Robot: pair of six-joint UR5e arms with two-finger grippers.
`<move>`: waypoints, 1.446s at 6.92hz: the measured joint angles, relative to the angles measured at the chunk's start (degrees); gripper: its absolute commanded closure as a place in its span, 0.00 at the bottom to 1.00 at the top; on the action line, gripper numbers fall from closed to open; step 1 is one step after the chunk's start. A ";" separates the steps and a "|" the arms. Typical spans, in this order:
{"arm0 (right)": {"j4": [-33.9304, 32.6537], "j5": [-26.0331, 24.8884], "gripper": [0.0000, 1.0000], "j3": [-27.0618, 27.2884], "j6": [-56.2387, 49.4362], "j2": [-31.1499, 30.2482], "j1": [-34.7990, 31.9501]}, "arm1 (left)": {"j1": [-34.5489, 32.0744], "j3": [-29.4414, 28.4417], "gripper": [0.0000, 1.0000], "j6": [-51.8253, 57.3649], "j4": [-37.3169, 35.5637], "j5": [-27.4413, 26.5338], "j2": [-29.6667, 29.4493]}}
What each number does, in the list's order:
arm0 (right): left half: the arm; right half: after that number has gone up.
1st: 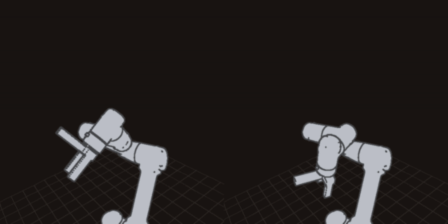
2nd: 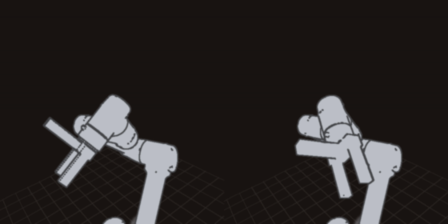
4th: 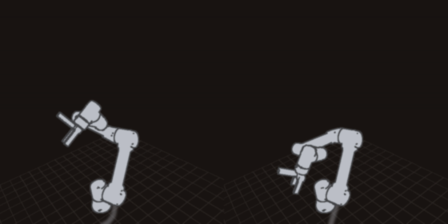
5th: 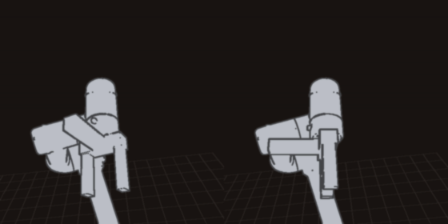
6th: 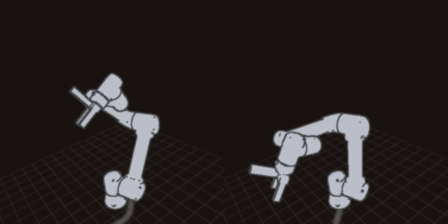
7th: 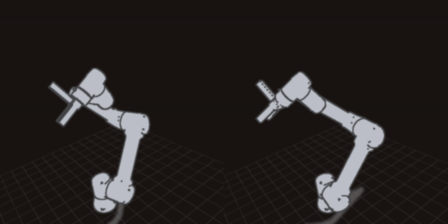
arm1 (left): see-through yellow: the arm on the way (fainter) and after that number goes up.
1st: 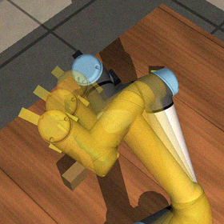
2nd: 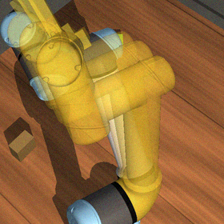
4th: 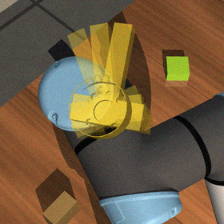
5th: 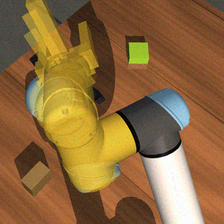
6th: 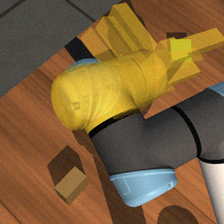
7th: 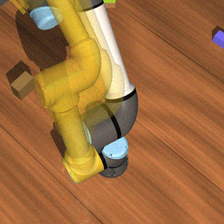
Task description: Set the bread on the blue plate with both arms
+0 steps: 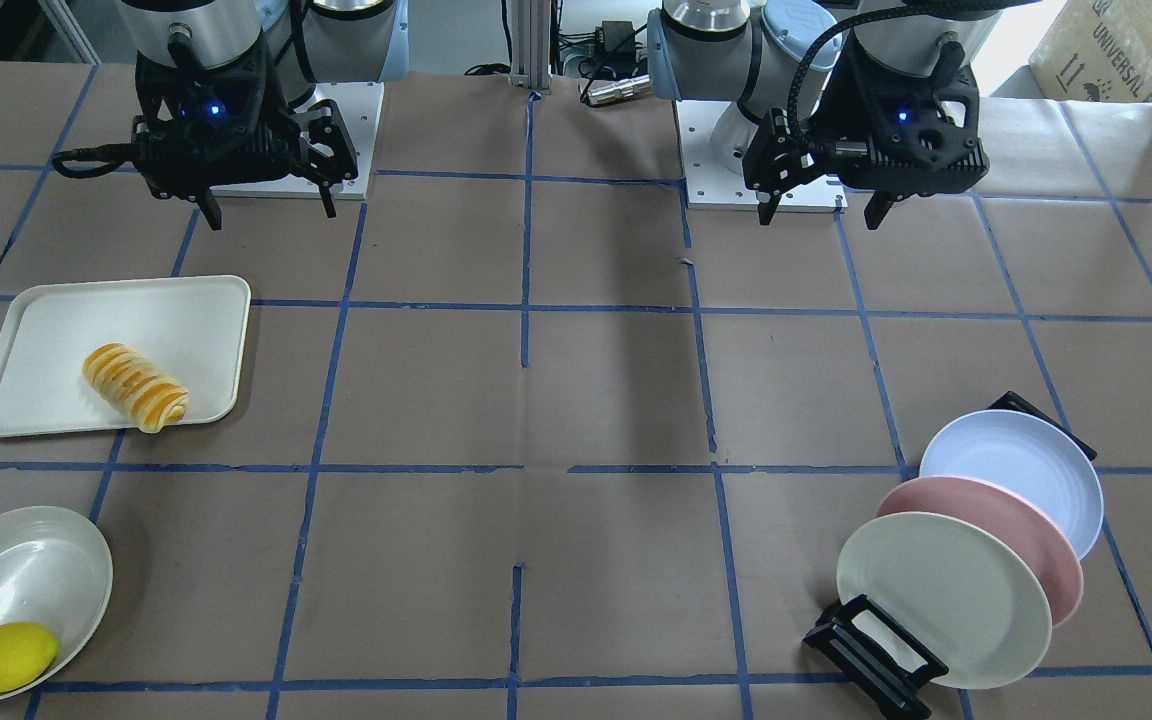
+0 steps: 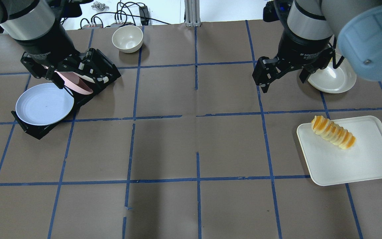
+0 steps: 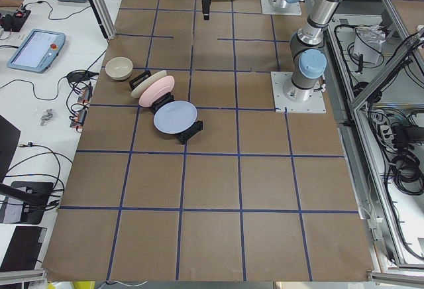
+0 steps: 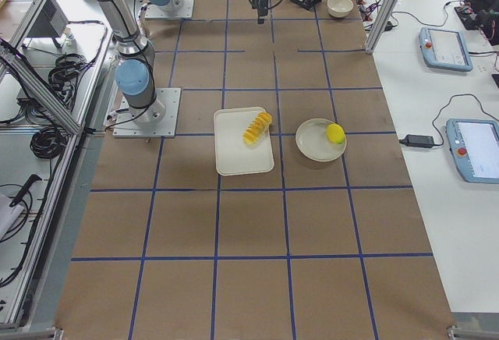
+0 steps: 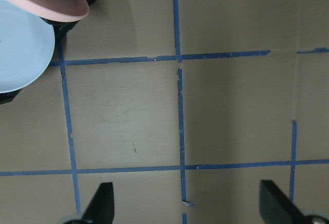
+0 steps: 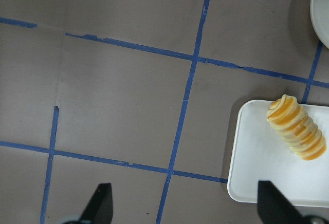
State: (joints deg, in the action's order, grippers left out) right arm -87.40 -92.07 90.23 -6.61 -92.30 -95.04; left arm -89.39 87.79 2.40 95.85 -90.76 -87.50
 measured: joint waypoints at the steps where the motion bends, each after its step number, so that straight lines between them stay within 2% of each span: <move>1: 0.05 0.05 0.00 0.02 -0.49 -0.04 0.61 | 0.08 0.06 0.00 -0.02 -0.17 0.09 0.02; 3: 0.06 0.13 0.00 0.06 -1.64 -0.07 1.70 | 3.41 -0.07 0.00 1.35 -0.24 0.28 -0.36; 5: -0.60 0.51 0.00 1.55 -4.55 0.06 2.45 | 13.17 -0.94 0.00 10.97 -0.85 1.25 -2.51; 8: -6.34 0.45 0.00 11.92 -18.20 -0.18 10.65 | 26.80 -1.83 0.00 28.68 -5.52 2.05 -9.19; 10: -15.43 0.88 0.00 20.84 -33.08 0.10 20.24 | 32.20 -2.40 0.00 38.14 -11.19 2.00 -15.08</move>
State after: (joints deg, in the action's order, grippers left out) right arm -102.83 -91.19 111.07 -39.69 -92.20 -74.81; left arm -57.19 85.38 40.54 84.67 -88.76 -102.58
